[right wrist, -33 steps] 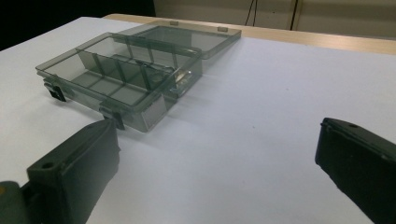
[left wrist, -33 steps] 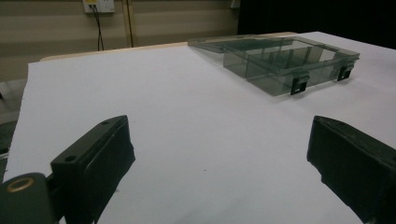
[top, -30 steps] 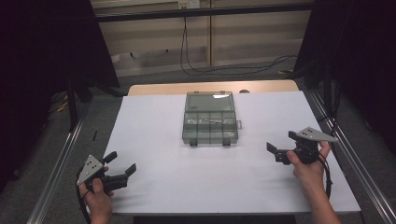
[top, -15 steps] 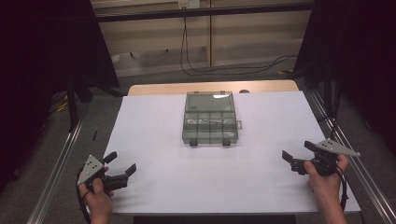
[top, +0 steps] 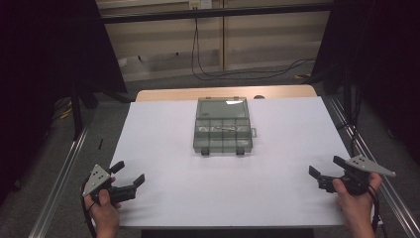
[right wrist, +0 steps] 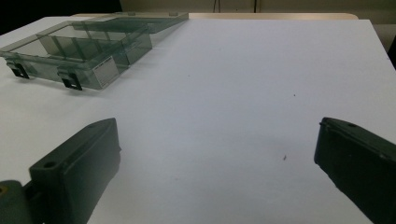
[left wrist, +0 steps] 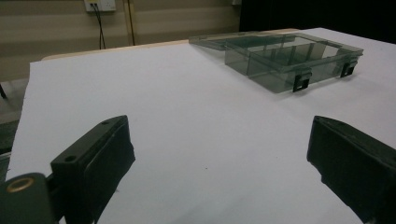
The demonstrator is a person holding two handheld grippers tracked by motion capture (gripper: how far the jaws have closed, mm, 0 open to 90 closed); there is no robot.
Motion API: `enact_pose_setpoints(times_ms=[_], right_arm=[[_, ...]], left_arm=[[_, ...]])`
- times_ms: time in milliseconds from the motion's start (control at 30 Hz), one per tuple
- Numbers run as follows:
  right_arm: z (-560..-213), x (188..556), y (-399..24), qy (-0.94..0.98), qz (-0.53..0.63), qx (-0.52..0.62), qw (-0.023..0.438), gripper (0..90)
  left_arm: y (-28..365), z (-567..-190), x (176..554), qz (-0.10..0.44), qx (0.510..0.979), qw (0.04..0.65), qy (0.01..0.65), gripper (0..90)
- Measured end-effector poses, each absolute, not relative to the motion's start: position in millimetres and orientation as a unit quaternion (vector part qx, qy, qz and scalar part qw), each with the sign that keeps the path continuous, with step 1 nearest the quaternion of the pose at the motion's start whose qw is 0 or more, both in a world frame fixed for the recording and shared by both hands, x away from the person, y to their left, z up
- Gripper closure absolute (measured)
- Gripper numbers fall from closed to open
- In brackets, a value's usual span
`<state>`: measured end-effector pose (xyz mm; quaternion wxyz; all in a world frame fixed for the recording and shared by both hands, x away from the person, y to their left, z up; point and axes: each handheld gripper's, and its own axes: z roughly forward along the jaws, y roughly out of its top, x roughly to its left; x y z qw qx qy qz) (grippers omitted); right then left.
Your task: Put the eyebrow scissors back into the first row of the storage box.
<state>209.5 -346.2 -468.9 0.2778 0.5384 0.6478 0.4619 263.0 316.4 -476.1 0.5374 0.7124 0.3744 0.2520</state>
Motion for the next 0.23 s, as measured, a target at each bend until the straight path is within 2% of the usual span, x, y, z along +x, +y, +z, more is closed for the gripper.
enact_pose_setpoints(times_ms=[233], right_arm=[[-473.6, 210.6, -346.6, 0.656, 0.459, 0.534, 0.272, 0.5]], left_arm=[[315.9, -476.3, 263.4, 0.250, 0.714, 0.537, 0.373, 6.6]])
